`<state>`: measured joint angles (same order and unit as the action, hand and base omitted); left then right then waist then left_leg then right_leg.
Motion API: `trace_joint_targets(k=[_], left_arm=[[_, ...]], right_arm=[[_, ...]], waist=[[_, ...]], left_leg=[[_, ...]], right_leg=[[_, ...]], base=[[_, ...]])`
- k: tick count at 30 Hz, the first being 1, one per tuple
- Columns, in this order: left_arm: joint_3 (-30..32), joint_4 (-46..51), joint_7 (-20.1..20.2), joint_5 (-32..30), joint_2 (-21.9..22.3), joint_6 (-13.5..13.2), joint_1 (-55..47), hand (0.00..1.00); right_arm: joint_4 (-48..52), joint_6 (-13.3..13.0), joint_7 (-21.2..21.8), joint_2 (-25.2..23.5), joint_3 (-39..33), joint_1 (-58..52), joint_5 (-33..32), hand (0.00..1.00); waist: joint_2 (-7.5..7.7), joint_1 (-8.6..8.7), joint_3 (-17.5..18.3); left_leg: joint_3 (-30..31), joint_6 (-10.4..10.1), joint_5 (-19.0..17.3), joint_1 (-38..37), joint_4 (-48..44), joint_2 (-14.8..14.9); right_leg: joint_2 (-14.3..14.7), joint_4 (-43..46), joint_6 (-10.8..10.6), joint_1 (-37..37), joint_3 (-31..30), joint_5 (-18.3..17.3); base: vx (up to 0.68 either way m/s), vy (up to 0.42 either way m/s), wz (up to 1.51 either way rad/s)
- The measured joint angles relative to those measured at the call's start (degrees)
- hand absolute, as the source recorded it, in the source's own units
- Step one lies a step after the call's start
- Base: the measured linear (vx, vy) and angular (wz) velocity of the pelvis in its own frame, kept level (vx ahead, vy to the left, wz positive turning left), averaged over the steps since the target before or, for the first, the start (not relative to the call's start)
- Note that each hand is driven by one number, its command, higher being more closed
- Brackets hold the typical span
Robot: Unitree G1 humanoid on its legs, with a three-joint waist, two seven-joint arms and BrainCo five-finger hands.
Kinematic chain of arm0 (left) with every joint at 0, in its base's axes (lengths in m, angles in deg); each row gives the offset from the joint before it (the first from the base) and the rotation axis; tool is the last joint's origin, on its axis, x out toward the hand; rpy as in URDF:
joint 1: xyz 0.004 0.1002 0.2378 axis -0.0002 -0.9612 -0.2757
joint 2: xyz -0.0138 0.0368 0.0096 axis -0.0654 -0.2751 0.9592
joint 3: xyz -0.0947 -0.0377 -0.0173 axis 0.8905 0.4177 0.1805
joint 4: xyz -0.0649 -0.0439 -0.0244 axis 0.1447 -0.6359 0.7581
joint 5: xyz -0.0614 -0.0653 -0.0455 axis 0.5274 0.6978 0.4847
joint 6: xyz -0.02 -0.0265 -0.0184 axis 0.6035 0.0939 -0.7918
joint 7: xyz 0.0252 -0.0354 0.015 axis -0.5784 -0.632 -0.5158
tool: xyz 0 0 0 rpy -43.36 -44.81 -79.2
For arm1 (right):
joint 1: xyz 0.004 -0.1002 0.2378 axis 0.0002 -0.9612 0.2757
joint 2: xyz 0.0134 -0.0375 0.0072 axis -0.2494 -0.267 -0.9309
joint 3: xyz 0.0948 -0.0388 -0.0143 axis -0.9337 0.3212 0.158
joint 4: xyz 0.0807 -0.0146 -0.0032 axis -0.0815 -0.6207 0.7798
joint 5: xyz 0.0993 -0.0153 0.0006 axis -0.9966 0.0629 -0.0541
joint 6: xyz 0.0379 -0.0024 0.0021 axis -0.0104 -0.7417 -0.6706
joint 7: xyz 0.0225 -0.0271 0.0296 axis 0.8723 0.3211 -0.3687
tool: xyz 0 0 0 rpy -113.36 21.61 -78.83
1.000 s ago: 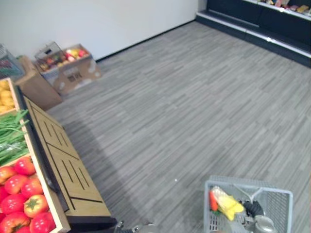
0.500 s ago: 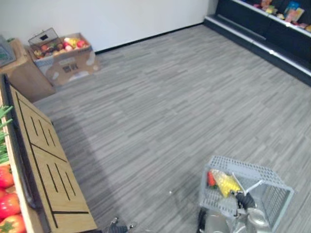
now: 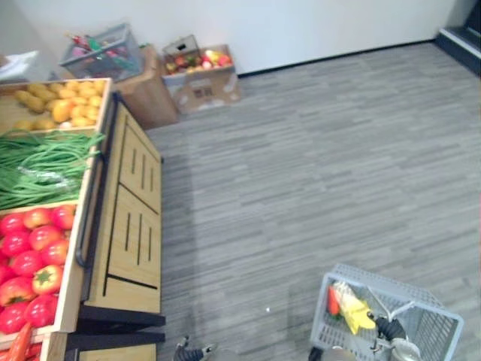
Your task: Pick vegetable in the basket
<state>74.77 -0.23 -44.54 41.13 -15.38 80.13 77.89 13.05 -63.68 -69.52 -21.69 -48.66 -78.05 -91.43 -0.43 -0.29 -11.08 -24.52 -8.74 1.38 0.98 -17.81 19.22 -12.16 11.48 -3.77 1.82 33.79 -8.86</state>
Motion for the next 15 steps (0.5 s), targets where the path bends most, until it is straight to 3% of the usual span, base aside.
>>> trace_joint_targets(k=[3,5,7,8,12,15], left_arm=[[-0.04,-0.14,0.03,-0.35,0.14,0.07,-0.32,0.0],[-0.09,-0.66,0.14,-0.89,0.28,0.38,-0.27,0.0],[-0.15,-0.97,0.21,-0.87,0.22,0.43,-0.27,0.0],[-0.05,-0.93,0.23,-0.86,-0.12,0.4,-0.27,0.0],[-0.05,-1.2,0.39,-0.88,-1.42,0.52,-0.29,0.0],[-0.26,-2.2,0.58,-0.89,-1.22,0.64,-0.43,0.0]], right_arm=[[0.03,-0.01,-0.18,0.14,-1.54,-0.05,0.0,1.0],[0.15,-0.02,-0.28,0.57,-2.07,0.02,0.0,1.0],[0.16,-0.01,-0.42,0.49,-2.05,0.37,0.03,1.0],[0.13,0.02,-0.31,0.32,-1.38,0.43,0.07,1.0],[0.15,0.03,-0.27,-1.62,-0.92,0.75,0.59,1.0],[0.44,-0.03,-0.5,-1.46,-0.22,1.42,0.62,1.0]], waist=[[0.09,-0.15,-0.03],[0.0,-0.15,0.05],[-0.43,-1.21,0.35],[0.43,-2.2,0.33],[2.65,-2.34,0.5],[1.62,-2.2,0.56]], left_leg=[[-3.55,0.53,-4.04,1.14,1.29,-5.1],[-6.42,2.73,-3.22,1.56,8.12,-9.72],[-5.91,4.1,-3.27,1.04,11.78,-10.9],[-5.87,4.56,-3.53,1.45,11.81,-11.45],[-4.8,6.24,-4.57,0.86,10.08,-12.42],[-4.75,6.8,-6.52,-1.19,10.78,-10.56]], right_leg=[[-0.8,-1.52,-0.8,1.69,2.85,0.58],[-1.38,-2.61,-2.32,1.61,5.0,1.79],[-0.32,-5.96,-2.99,1.45,5.2,4.04],[-0.11,-8.09,-3.05,1.77,4.98,5.51],[-1.27,-8.11,-2.87,3.84,3.89,6.14],[-4.12,9.33,-3.11,-2.25,-0.5,5.97]], base=[[0.04,0.029,0.55],[0.07,0.123,0.6],[0.09,0.134,0.24],[0.07,0.126,0.07],[0.05,0.117,0.2],[0.02,0.121,-0.04]])
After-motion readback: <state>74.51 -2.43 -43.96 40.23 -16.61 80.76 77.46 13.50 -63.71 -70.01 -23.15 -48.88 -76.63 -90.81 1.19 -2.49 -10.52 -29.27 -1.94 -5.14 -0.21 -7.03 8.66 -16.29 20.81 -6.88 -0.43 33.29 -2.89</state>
